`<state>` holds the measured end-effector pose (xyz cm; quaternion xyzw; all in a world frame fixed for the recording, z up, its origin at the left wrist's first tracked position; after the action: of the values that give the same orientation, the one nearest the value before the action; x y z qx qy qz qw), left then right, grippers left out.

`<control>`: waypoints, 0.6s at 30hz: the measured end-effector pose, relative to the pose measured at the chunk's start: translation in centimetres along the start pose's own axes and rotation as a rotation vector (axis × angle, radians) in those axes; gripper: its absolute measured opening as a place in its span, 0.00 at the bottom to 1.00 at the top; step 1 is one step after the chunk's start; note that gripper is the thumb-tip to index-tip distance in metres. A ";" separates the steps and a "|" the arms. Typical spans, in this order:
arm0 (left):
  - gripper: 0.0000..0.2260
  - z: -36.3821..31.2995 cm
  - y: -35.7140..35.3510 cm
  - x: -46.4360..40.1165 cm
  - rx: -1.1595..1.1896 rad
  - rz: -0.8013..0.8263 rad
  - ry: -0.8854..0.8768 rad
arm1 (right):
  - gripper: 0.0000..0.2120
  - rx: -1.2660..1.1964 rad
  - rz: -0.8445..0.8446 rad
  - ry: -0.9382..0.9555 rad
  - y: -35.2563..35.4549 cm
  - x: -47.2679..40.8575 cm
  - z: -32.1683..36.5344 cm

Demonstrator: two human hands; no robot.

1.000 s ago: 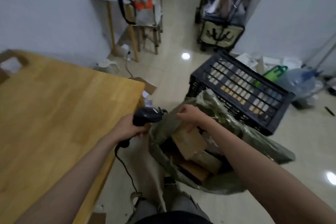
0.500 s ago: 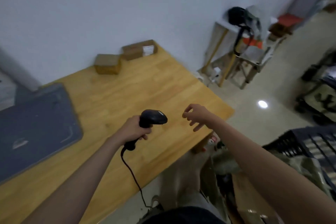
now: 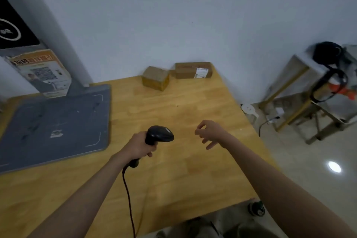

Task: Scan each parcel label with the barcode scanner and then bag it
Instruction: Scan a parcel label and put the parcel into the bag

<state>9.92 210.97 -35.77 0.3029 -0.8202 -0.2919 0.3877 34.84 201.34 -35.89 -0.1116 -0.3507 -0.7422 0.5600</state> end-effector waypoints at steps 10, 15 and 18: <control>0.03 -1.9 5.7 -6.1 -0.073 -0.230 0.136 | 0.12 0.023 0.126 0.011 4.8 -9.3 5.0; 0.04 -1.7 10.1 -10.2 -0.097 -0.311 0.137 | 0.13 -0.034 0.171 0.036 4.7 -14.0 10.2; 0.03 -1.7 13.3 -13.5 -0.151 -0.349 0.146 | 0.13 -0.035 0.177 0.077 4.9 -16.8 13.5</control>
<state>14.64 228.93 -31.61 0.4308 -0.7008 -0.3925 0.4112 42.07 222.09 -33.48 -0.1236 -0.3047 -0.6995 0.6345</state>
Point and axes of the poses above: each hand's wrist, its own x-axis away from the middle knuckle, its own y-axis out of the back of the hand, z = x × y, the point moved 3 cm from there along -x, towards the middle knuckle, and after that the axes turned 13 degrees about -x, right-handed, at the moved point
